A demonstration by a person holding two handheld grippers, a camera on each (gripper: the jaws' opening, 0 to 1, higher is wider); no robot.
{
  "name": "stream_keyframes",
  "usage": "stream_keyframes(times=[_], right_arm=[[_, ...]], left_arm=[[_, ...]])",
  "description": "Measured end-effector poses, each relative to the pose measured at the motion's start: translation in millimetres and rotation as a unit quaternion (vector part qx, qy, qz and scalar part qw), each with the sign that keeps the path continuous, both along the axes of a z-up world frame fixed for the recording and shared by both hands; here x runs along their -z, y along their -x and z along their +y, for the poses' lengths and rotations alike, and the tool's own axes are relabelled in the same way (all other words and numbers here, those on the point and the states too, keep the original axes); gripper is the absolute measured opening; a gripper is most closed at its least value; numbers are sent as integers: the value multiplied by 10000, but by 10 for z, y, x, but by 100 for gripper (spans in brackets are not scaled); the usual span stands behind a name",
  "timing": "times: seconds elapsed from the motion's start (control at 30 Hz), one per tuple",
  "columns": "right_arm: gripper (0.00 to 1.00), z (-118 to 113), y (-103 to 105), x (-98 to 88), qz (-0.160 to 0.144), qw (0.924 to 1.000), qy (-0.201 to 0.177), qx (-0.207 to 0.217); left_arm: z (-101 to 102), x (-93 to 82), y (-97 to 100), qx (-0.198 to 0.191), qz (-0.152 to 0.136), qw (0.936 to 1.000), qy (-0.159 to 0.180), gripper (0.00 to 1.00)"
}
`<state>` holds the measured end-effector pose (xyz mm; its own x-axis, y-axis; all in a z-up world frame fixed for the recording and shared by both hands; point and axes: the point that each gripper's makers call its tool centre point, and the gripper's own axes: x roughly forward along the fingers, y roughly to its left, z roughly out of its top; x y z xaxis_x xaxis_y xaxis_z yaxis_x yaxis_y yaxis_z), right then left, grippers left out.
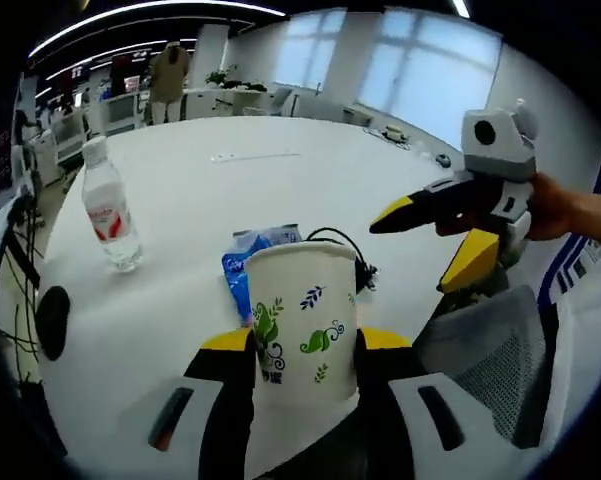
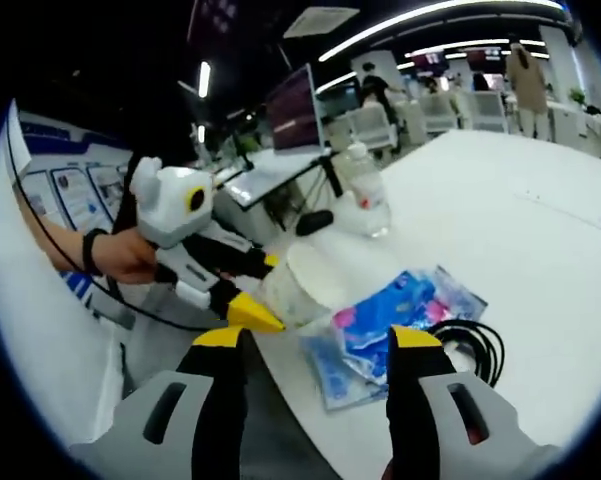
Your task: Arrange the tabletop items into an orderly group along one side of the table until the central work area is clear of visible clutter.
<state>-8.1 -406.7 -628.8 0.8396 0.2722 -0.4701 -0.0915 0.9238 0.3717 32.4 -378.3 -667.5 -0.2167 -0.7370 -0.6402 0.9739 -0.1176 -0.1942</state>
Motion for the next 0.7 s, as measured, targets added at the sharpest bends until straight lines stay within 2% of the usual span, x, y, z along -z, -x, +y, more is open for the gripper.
stream_keyframes(times=[0.07,0.13,0.27,0.33,0.43,0.7], right_arm=[[50,56,-37,-11,-7,9999,-52,-111],[49,103,-74,-19,-37,9998,-70,-209],[45,192,-118,-11,-63,9991,-224,-364],[41,241,-115,27,14,9985,-262,-486],[39,295,-116,62,64,9976,-310,-614],[25,390,-141,59,60,9954,-463,-831]], left_arm=[[-12,-10,77,80,64,9999,28,39],[-1,24,138,390,-183,9991,-3,39],[7,51,277,613,-207,9979,-41,39],[10,60,282,639,-209,9977,-50,39],[18,48,304,713,-255,9971,-30,39],[27,30,386,1065,-378,9936,-13,39]])
